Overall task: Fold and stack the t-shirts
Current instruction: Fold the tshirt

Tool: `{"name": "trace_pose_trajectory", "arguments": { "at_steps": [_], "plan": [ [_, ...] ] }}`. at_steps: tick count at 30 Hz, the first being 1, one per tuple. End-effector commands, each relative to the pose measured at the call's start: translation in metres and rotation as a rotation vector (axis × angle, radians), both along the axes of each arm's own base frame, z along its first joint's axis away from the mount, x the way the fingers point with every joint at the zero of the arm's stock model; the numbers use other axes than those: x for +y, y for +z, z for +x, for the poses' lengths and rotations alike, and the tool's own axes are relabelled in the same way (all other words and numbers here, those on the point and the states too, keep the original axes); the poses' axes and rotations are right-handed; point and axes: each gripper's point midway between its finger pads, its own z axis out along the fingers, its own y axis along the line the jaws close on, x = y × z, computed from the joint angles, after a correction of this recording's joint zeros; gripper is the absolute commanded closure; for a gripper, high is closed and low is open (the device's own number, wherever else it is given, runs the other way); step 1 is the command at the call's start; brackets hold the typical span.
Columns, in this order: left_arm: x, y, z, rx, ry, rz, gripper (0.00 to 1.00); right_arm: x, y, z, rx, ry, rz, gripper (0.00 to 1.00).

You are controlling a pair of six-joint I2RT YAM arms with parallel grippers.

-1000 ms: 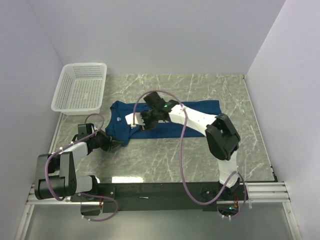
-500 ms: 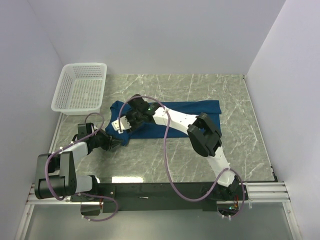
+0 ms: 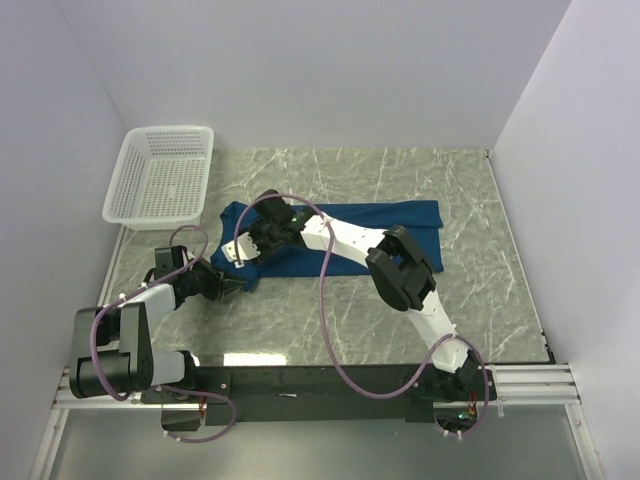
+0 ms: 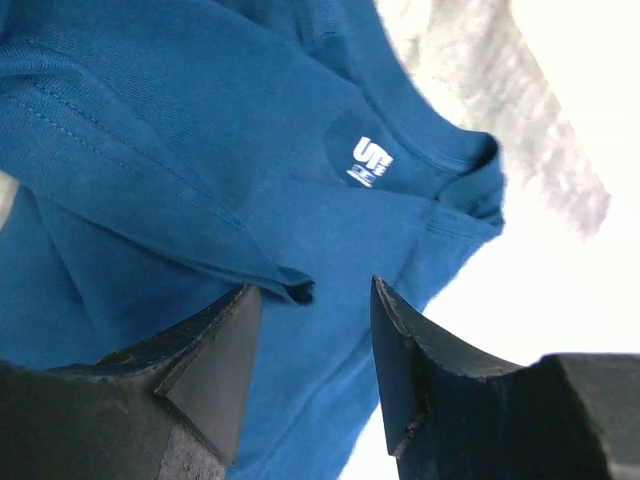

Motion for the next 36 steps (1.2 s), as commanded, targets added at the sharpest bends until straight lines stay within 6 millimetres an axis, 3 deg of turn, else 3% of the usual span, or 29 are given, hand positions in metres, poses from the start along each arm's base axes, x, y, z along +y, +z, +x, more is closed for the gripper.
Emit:
{"name": "trace_pose_trajectory", "arguments": {
  "at_steps": [1,11,14,15,18,21,27,36],
  "plan": [
    [-0.001,0.004,0.002,-0.03,-0.008,-0.014,0.99,0.013,0.003,0.004,-0.031,0.018,0.02,0.46],
    [-0.001,0.004,0.002,-0.031,-0.009,-0.013,1.0,0.013,-0.004,0.005,-0.03,0.021,0.007,0.48],
    [0.0,0.004,0.002,-0.028,-0.004,-0.013,1.0,0.016,-0.005,0.004,-0.02,0.019,0.013,0.6],
    [0.0,0.004,0.002,-0.03,-0.006,-0.013,1.0,0.017,-0.007,0.002,-0.016,0.021,0.01,0.7],
    [0.001,0.005,0.003,-0.031,-0.003,-0.013,1.0,0.015,-0.008,0.002,-0.018,0.017,0.005,0.89],
    [0.002,0.008,0.006,-0.035,0.003,-0.017,1.0,0.011,-0.006,0.004,-0.016,0.003,0.005,0.99],
    [0.01,0.02,0.023,-0.059,0.032,-0.013,1.0,-0.003,0.013,0.019,-0.004,-0.077,0.047,1.0],
    [0.021,0.045,0.071,-0.102,0.08,-0.021,1.0,-0.029,0.035,0.033,0.023,-0.206,0.12,1.0]
  ]
}}
